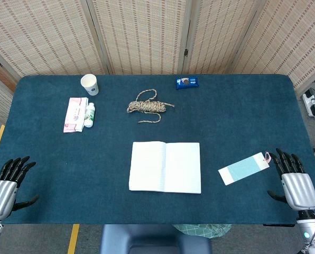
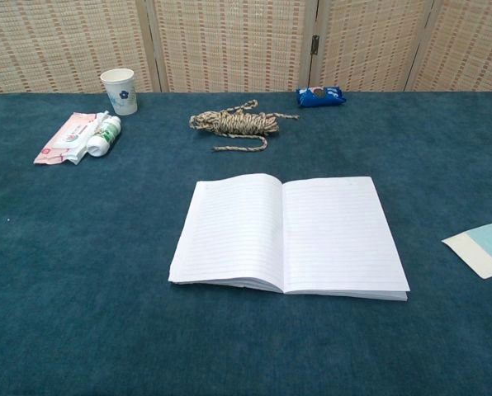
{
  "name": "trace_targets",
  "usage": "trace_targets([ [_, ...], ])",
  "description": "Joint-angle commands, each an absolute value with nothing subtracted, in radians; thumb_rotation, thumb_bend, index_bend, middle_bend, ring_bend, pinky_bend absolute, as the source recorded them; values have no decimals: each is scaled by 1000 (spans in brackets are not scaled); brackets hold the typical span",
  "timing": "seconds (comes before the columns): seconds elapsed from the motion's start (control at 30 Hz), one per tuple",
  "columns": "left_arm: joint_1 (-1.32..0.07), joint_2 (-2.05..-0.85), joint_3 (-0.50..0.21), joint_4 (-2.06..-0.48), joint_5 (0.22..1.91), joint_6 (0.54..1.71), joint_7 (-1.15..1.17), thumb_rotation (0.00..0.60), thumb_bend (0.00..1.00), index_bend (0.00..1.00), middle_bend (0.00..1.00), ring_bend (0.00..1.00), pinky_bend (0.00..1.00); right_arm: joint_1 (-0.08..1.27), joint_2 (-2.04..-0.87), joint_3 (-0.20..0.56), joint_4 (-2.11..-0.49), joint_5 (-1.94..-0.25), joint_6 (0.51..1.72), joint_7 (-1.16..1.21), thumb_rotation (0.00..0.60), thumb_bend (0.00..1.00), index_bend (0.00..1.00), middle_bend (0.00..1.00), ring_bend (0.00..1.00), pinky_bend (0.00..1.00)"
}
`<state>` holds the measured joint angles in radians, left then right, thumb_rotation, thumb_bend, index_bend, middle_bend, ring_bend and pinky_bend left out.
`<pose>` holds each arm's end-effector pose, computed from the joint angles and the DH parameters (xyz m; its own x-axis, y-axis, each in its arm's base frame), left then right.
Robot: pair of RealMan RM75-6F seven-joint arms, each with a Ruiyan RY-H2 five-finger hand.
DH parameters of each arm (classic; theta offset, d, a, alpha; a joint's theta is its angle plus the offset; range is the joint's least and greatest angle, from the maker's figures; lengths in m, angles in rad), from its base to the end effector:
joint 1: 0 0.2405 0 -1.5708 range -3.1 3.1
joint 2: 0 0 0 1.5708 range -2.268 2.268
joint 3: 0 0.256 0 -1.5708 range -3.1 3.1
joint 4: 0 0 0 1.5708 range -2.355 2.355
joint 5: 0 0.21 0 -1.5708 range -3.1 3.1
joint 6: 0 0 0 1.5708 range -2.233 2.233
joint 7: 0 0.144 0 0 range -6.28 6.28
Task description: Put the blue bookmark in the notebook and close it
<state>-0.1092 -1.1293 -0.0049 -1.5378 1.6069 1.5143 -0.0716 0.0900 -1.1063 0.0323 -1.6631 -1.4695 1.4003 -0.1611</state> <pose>-0.3085 0.1794 0.1541 0.3969 0.0108 0.9178 0.9104 -0.1322 -0.3921 -0.3107 -0.1773 0.1462 0.5006 -0.1065 0.8591 -0.8641 -0.0028 0.5032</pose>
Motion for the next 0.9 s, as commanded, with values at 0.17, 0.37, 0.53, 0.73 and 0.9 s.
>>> trace_targets([
  [0.17, -113, -1129, -6, -1547, 1587, 1493, -56, 600, 188, 187, 91, 0, 0, 100, -1086, 24, -1680, -1437, 1351, -173, 600, 0, 0, 0, 0, 14],
  [0.37, -121, -1129, -6, -1546, 1577, 1473, -91, 600, 189, 193, 91, 0, 0, 133, -1083, 10, -1657, -1444, 1280, -154, 600, 90, 80, 0, 0, 14],
  [0.53, -131, -1133, -7, -1534, 1568, 1451, -98, 600, 188, 194, 91, 0, 0, 205, -1073, 25, -1600, -1413, 1159, -164, 600, 111, 178, 0, 0, 15],
  [0.73, -138, -1146, -15, -1522, 1542, 1432, -83, 600, 188, 196, 73, 0, 0, 287, -1076, 30, -1558, -1379, 1019, -195, 600, 143, 275, 0, 0, 14],
  [0.9, -140, -1156, -15, -1517, 1541, 1429, -80, 600, 189, 196, 69, 0, 0, 340, -1110, 37, -1509, -1347, 936, -202, 600, 153, 277, 0, 0, 15],
])
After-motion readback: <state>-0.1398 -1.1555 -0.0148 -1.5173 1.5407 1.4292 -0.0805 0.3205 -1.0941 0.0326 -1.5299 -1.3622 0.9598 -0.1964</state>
